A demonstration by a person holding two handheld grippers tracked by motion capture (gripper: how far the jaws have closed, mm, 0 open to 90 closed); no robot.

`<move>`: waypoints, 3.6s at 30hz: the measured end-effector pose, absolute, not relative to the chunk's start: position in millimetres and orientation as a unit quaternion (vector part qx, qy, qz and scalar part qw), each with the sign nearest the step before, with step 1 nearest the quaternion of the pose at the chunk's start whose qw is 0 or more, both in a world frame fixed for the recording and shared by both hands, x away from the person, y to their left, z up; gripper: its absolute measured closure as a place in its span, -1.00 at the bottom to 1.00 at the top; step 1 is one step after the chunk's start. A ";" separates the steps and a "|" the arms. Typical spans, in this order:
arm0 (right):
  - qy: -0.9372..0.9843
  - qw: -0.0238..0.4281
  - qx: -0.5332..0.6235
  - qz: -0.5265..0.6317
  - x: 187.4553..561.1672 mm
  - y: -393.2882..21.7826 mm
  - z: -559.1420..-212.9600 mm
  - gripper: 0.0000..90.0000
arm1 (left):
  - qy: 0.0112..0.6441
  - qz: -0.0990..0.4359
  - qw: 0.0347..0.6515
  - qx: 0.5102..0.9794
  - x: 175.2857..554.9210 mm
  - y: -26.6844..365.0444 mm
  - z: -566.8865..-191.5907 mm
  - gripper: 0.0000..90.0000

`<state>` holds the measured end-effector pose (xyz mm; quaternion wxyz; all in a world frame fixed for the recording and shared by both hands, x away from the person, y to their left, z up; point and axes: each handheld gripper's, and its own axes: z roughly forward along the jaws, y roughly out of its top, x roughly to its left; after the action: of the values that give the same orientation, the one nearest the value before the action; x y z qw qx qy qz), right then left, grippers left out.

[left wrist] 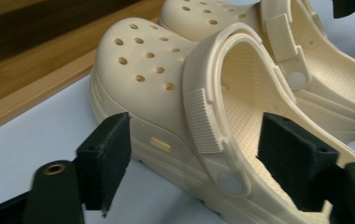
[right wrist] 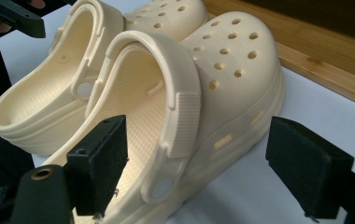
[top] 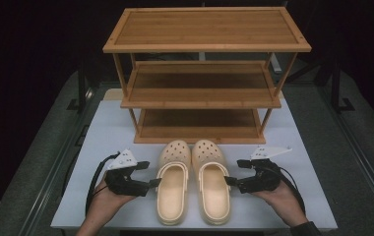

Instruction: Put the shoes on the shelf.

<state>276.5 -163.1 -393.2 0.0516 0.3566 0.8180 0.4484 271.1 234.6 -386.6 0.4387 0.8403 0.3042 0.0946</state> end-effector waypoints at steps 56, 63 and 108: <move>0.823 0.123 0.374 0.408 285.2 -155.8 -391.7 0.71 | 0.340 0.133 0.403 0.839 276.8 233.5 -379.8 0.72; 0.820 0.121 0.375 0.415 284.3 -159.6 -388.9 0.72 | 0.340 0.138 0.410 0.835 274.4 239.6 -375.4 0.73; 0.790 0.202 0.412 0.408 382.9 -172.4 -377.1 0.71 | 0.368 0.211 0.430 0.797 378.1 206.2 -374.9 0.73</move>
<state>382.9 -172.4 -377.1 0.2017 0.4116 0.7896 0.4080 378.1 206.2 -374.9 0.4304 0.7967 0.3683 0.2109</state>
